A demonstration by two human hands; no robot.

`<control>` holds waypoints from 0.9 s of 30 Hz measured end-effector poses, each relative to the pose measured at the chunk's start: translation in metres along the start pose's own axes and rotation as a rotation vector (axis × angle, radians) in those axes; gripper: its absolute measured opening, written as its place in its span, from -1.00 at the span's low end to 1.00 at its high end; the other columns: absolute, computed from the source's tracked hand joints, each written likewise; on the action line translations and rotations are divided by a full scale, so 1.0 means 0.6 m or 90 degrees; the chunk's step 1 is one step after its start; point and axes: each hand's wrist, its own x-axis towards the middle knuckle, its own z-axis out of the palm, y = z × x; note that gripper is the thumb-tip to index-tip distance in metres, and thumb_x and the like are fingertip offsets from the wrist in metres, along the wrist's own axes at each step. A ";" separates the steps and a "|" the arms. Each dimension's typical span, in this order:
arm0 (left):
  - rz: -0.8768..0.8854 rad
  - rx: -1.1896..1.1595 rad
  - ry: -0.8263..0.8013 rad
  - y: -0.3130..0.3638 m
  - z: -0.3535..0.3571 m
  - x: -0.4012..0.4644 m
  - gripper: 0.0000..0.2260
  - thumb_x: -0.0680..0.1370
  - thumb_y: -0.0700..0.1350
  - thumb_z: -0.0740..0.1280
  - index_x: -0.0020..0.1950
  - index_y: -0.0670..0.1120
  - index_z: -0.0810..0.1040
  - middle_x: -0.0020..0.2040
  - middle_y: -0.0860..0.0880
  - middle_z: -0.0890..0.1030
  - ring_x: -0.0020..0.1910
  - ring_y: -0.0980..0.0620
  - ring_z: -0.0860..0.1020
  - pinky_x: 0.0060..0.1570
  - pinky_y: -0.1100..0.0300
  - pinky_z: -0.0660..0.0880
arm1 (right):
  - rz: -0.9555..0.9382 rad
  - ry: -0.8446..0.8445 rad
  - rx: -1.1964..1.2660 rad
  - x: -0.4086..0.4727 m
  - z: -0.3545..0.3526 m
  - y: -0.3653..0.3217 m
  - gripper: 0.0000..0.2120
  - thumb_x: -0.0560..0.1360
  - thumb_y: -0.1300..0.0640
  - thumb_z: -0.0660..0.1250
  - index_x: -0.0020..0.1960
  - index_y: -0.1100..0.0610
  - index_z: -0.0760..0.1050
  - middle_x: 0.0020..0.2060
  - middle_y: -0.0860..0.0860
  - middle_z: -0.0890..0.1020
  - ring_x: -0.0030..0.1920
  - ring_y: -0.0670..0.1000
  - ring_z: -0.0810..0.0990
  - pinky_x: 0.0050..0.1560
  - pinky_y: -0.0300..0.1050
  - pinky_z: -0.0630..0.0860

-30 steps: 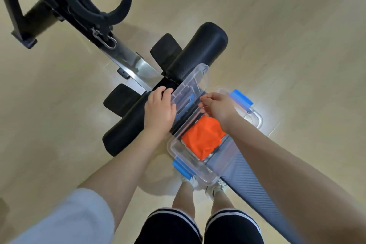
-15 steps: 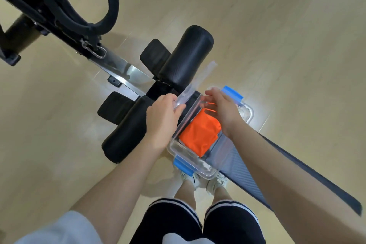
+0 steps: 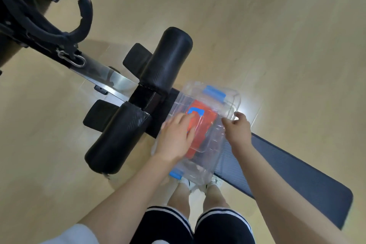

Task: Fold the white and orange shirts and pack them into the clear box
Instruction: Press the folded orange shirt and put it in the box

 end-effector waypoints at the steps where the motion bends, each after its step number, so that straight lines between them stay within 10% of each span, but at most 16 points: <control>1: -0.036 0.009 -0.028 -0.008 0.006 0.009 -0.63 0.55 -0.07 0.19 0.35 -0.09 0.39 0.28 -0.09 0.47 0.22 -0.13 0.45 0.22 0.01 0.32 | 0.008 0.001 -0.017 0.003 0.000 0.017 -0.46 0.39 0.02 0.30 0.33 0.18 0.33 0.11 0.20 0.49 -0.05 0.22 0.58 0.07 0.16 0.54; 7: -0.179 0.102 -0.211 -0.052 0.061 0.048 -0.40 0.58 0.05 0.18 0.53 0.01 -0.03 0.55 -0.10 -0.13 0.51 -0.17 -0.07 0.44 -0.06 0.01 | 0.008 -0.039 -0.122 0.029 0.014 0.075 -0.64 0.50 0.16 0.26 0.26 0.26 0.39 0.21 0.18 0.43 -0.09 0.08 0.46 -0.09 -0.20 0.39; 16: -0.192 0.131 -0.256 -0.068 0.083 0.050 -0.13 0.42 0.14 0.40 0.53 0.03 -0.09 0.53 -0.05 -0.26 0.49 -0.16 0.01 0.40 -0.09 0.18 | 0.085 -0.155 -0.097 0.070 0.004 0.086 -0.66 0.50 0.11 0.31 0.24 0.19 0.36 0.01 0.13 0.59 -0.15 0.10 0.58 -0.24 -0.09 0.47; 22: -0.189 0.254 -0.294 -0.068 0.107 0.045 0.05 0.32 0.23 0.45 0.48 0.17 -0.29 0.44 -0.16 -0.46 0.45 -0.26 0.02 0.40 -0.12 0.18 | -0.092 -0.079 -0.278 0.099 -0.011 0.051 -0.18 0.43 0.00 0.41 0.49 0.15 0.00 0.43 0.17 0.22 0.38 0.19 0.29 0.31 0.12 0.36; 27: -0.198 0.276 -0.294 -0.069 0.115 0.051 0.04 0.33 0.21 0.45 0.46 0.21 -0.31 0.43 -0.19 -0.47 0.38 -0.22 0.12 0.31 -0.05 0.24 | -0.230 -0.123 -0.300 0.155 0.012 -0.010 -0.39 0.58 0.01 0.17 0.50 0.23 0.02 0.47 0.18 0.21 0.45 0.17 0.20 0.39 0.00 0.18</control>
